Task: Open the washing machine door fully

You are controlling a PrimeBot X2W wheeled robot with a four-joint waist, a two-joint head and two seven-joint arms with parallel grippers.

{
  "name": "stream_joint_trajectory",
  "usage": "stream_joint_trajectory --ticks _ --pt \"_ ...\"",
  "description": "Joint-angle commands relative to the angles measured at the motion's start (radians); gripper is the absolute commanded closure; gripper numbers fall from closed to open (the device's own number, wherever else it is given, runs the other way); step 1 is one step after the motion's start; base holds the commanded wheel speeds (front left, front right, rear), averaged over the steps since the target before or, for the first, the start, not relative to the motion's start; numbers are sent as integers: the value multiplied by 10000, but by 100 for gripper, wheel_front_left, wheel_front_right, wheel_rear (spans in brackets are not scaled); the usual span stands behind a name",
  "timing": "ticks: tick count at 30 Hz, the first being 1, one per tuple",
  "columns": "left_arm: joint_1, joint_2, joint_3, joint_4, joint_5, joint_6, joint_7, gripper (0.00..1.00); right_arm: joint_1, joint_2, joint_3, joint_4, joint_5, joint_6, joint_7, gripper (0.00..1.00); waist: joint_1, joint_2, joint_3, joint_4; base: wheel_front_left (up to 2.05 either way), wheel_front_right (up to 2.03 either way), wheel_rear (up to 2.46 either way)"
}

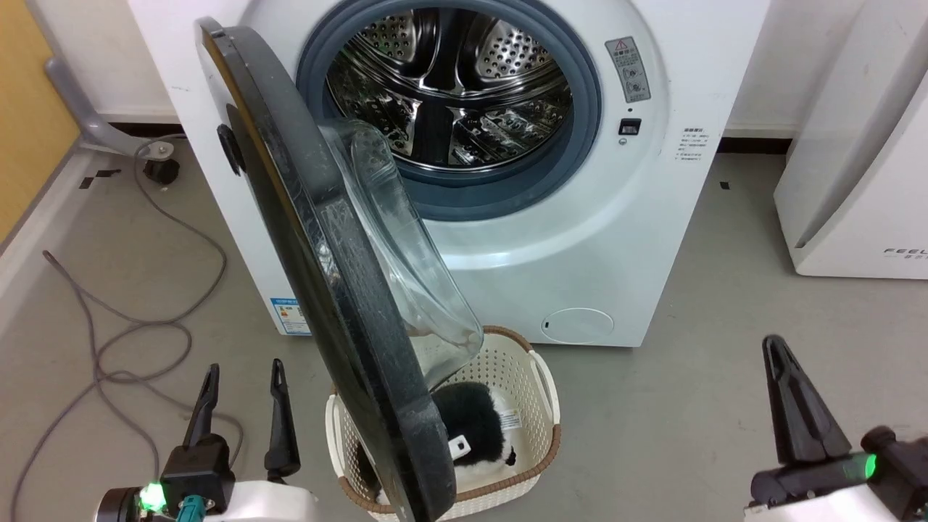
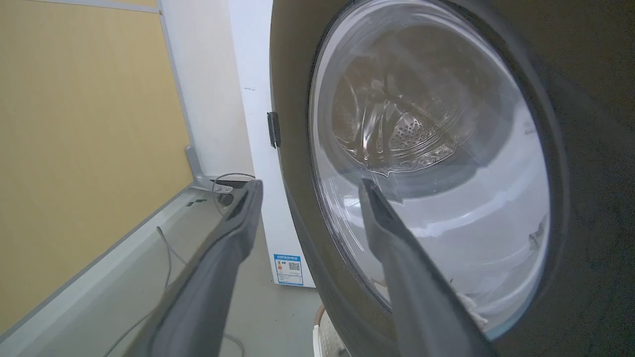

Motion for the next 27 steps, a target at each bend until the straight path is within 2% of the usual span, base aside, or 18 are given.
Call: stream_joint_trajectory --ticks 1,5,6,7,19,20,21,22,27 --pt "42 14 -12 -8 25 -44 -53 0 199 154 -118 29 -26 8 -43 100 0 -1 9 11 0 0 0" --pt "56 14 -1 7 33 -49 -53 0 398 394 -302 127 -30 8 -43 100 0 -1 10 7 0 0 0" --pt "63 14 -2 7 38 -51 -53 0 430 434 -315 177 -18 8 -43 71 0 -1 7 7 0 0 0" --pt "70 14 -3 8 43 -54 -53 0 440 465 -343 195 -22 8 -43 0 0 -1 5 7 0 0 0" --pt "-12 54 100 -170 96 -125 -53 0 518 677 -415 462 -413 8 -43 0 0 -1 -80 46 0 0 0" --pt "-60 67 122 -258 102 -124 -53 20 528 689 -441 460 -440 8 -43 0 0 -1 -90 54 0 0 0" --pt "-117 89 149 -359 126 -105 -53 67 546 702 -459 453 -456 8 -43 0 0 -1 -101 62 0 0 0" --pt "-173 99 169 -434 108 -120 -53 100 566 713 -475 441 -475 8 -43 0 0 -1 -114 68 0 0 0" --pt "-647 199 359 -1084 40 -174 -53 100 647 754 -576 290 -626 8 -43 0 0 -1 -175 83 0 0 0"
